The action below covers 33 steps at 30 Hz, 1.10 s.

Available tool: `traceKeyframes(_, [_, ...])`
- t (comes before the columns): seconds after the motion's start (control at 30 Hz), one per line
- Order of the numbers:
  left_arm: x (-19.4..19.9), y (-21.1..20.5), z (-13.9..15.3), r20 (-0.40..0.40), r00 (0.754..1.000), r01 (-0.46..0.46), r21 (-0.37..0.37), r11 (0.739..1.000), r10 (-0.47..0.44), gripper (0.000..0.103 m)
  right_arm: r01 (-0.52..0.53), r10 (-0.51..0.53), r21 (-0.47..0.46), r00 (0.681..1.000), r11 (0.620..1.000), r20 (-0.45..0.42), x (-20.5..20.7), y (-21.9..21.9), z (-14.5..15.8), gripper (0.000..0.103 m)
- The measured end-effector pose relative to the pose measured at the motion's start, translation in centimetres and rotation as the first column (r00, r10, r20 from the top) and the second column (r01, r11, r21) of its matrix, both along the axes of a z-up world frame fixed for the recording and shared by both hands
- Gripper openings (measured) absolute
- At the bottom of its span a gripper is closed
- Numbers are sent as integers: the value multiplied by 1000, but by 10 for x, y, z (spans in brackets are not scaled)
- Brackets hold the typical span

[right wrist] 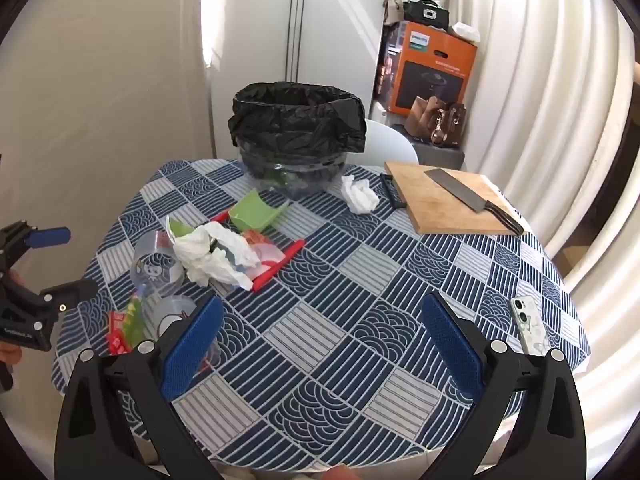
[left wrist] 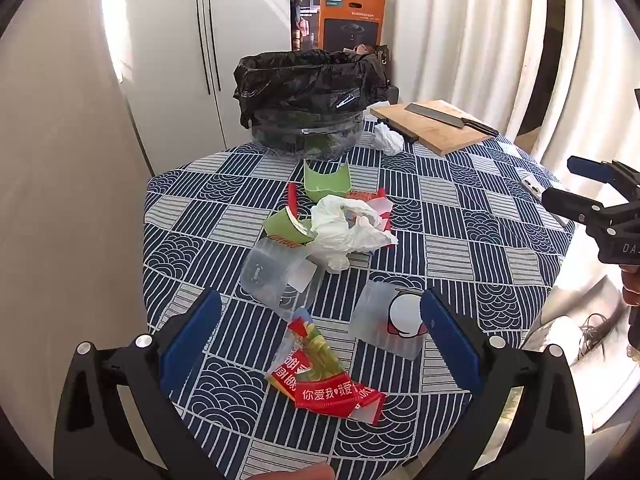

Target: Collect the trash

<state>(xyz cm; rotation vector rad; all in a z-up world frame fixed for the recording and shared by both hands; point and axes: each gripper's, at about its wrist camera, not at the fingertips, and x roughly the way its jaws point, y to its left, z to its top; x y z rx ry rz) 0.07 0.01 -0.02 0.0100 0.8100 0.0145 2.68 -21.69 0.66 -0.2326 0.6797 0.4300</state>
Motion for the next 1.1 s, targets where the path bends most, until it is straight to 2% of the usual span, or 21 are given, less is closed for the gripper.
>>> traceKeyframes(0.07, [1, 1, 0, -5, 1000, -3, -7, 1000, 3, 97, 2, -2, -5, 1000, 1000, 5, 0, 0, 0, 95])
traceKeyframes(0.17, [-11, 3, -2, 29, 1000, -7, -18, 1000, 7, 97, 1, -1, -7, 1000, 1000, 4, 0, 1, -1, 95])
traceKeyframes(0.27, [-3, 3, -6, -6, 1000, 1, -14, 1000, -1, 97, 1, -1, -3, 1000, 1000, 4, 1, 1, -1, 95])
traceKeyframes(1.1, [-6, 9, -13, -30, 1000, 1, -12, 1000, -1, 97, -1, 1, 5, 1000, 1000, -1, -3, 2, -2, 95])
